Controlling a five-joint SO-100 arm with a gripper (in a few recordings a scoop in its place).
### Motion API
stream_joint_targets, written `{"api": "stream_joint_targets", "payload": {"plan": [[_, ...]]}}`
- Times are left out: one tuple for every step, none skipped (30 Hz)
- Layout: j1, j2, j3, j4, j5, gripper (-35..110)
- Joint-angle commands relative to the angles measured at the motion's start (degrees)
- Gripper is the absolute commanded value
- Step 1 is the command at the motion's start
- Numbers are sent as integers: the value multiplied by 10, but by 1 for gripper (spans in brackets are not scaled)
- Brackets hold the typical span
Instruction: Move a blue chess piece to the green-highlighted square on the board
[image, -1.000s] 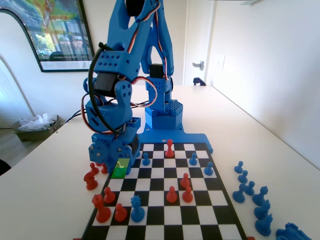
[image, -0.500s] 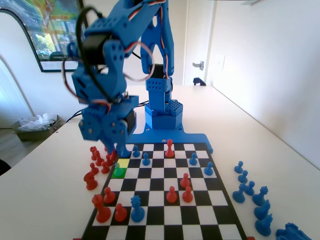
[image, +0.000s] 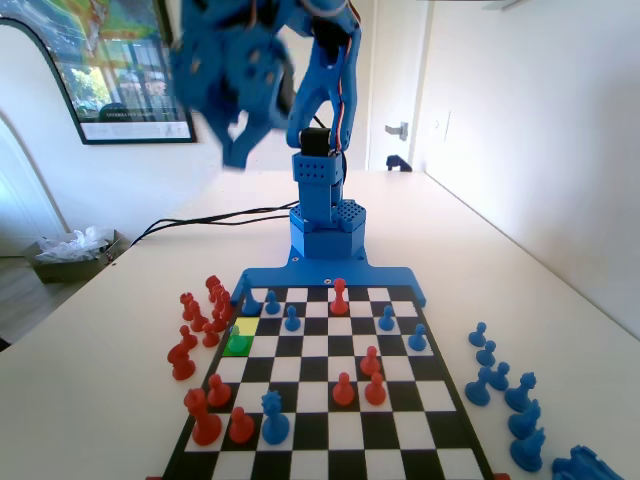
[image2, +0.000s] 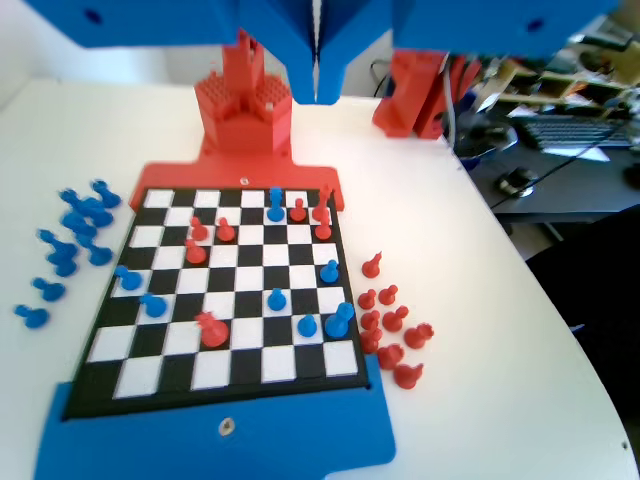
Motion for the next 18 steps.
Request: {"api": "stream_joint_targets", "payload": {"plan": [[-33, 95, -6, 53, 25, 1], [-47, 115, 1, 63, 35, 1], [-61, 133, 6, 73, 43, 1], [-72, 149, 14, 79, 52, 1], [-83, 162, 24, 81, 59, 1], [-93, 174, 33, 82, 63, 1], [-102, 189, 45, 83, 66, 1], [-107, 200, 55, 83, 67, 1], [-111, 212, 67, 81, 67, 1], [-114, 221, 76, 76, 68, 1], [-117, 222, 75, 76, 69, 1], [-120, 228, 75, 73, 69, 1], [-122, 231, 75, 71, 69, 1], [-126, 235, 76, 70, 69, 1], [-127, 242, 78, 63, 69, 1], [-127, 250, 82, 54, 69, 1], [-129, 258, 87, 44, 69, 1], [-130, 262, 90, 39, 69, 1]]}}
